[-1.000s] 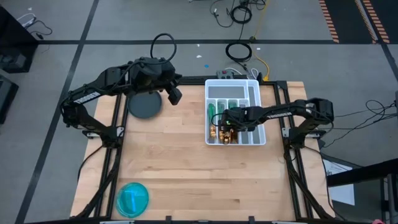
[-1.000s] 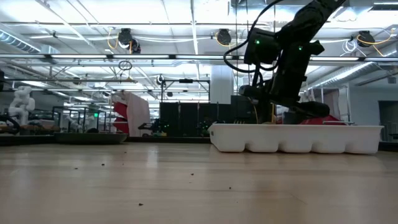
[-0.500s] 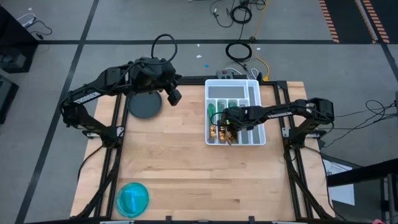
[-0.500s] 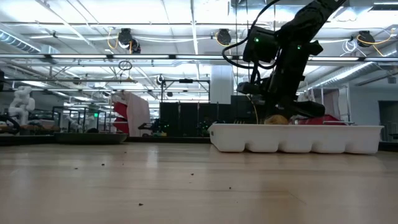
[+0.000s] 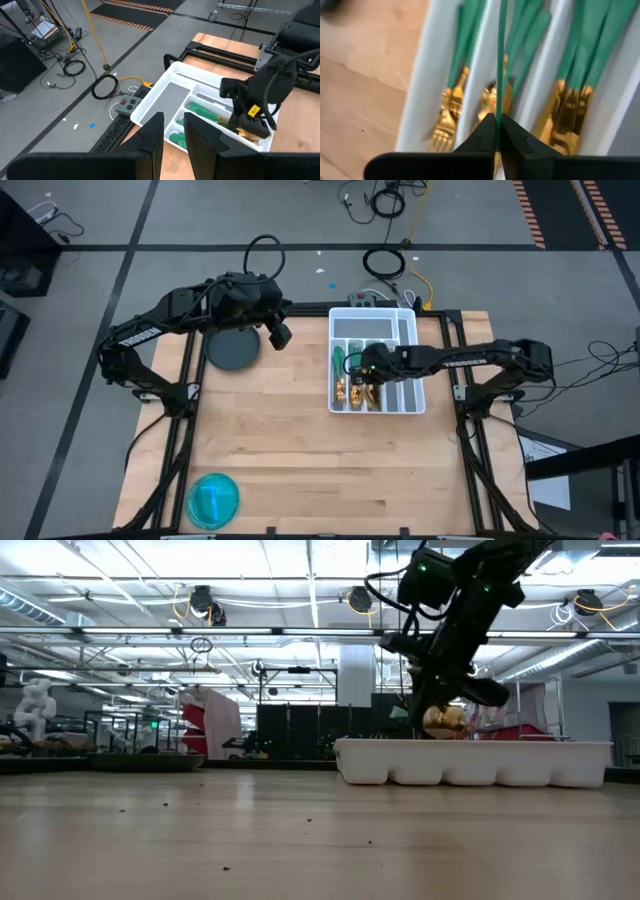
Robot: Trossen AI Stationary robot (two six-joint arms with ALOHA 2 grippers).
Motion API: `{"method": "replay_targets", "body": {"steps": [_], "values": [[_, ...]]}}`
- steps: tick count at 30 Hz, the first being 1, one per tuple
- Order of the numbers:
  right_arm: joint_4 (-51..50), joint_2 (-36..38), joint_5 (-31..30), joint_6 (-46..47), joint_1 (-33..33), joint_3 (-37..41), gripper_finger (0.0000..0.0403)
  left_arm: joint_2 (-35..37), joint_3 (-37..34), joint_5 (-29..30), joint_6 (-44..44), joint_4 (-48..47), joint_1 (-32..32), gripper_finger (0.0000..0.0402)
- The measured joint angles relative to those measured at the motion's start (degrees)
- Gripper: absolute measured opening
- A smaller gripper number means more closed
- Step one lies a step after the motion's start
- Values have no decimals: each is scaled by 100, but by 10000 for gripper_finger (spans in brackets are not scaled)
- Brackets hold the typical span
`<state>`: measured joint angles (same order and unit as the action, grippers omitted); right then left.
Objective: Sort silverware
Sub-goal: Put the green spoon into the white silverware organizer
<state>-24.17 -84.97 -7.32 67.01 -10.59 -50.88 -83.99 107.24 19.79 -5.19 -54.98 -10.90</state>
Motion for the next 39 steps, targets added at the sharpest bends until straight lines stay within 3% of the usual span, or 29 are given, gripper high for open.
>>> {"method": "replay_targets", "body": {"steps": [8,14,29,39], "values": [[-119,-459,-87,-814,-240,-871,0,0,0,0,-35,0,0,83],[-1075,-962,-444,-855,-391,-1449,0,0,0,0,-46,0,0,83],[-493,-1250,-161,-650,-426,-1485,0,0,0,0,-44,-2,0,83],[-118,-1248,-286,-361,-398,-1346,0,0,0,0,-42,-2,0,83]]}}
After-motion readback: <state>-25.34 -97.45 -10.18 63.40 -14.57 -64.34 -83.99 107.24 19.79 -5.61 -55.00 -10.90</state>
